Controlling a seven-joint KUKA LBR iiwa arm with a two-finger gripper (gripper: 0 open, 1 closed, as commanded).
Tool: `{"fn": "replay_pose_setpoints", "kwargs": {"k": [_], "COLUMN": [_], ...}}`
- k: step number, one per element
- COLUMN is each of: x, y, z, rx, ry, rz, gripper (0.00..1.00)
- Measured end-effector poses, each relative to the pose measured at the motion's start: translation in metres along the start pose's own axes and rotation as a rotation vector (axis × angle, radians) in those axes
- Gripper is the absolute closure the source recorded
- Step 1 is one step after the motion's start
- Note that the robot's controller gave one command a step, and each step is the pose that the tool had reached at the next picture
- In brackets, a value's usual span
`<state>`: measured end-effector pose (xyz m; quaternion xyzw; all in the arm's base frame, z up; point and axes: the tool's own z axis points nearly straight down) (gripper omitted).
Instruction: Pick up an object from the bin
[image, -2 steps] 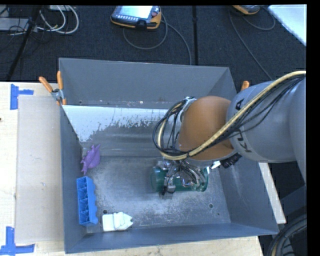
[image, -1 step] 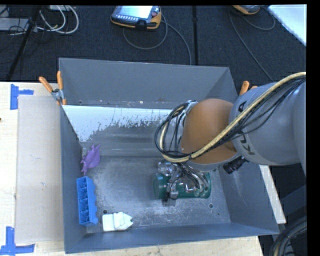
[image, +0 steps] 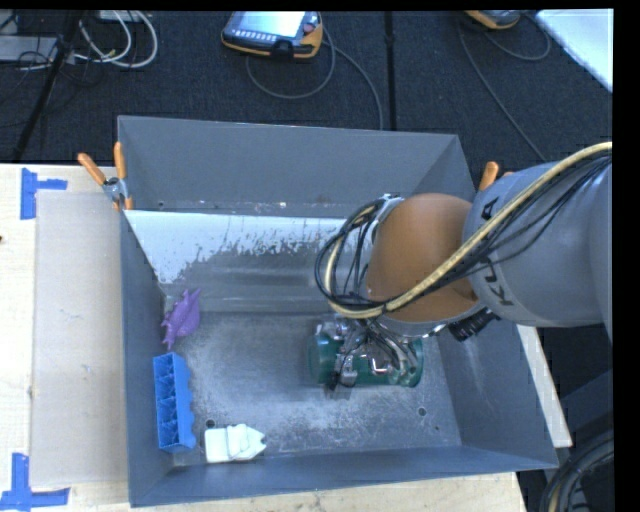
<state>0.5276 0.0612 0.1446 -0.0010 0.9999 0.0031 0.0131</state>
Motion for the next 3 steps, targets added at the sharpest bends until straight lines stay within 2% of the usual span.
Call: {"fn": "replay_pose_setpoints", "kwargs": {"k": [1, 2, 3], "x": [0.012, 0.020, 0.016], "y": [-0.002, -0.023, -0.019], "z": [-0.004, -0.011, -0.085], "rx": [0.005, 0.001, 0.006], "ry": [0.038, 0.004, 0.038], "rz": [0.029, 0.044, 0.102], "gripper": [1.00, 1.00, 1.00]}}
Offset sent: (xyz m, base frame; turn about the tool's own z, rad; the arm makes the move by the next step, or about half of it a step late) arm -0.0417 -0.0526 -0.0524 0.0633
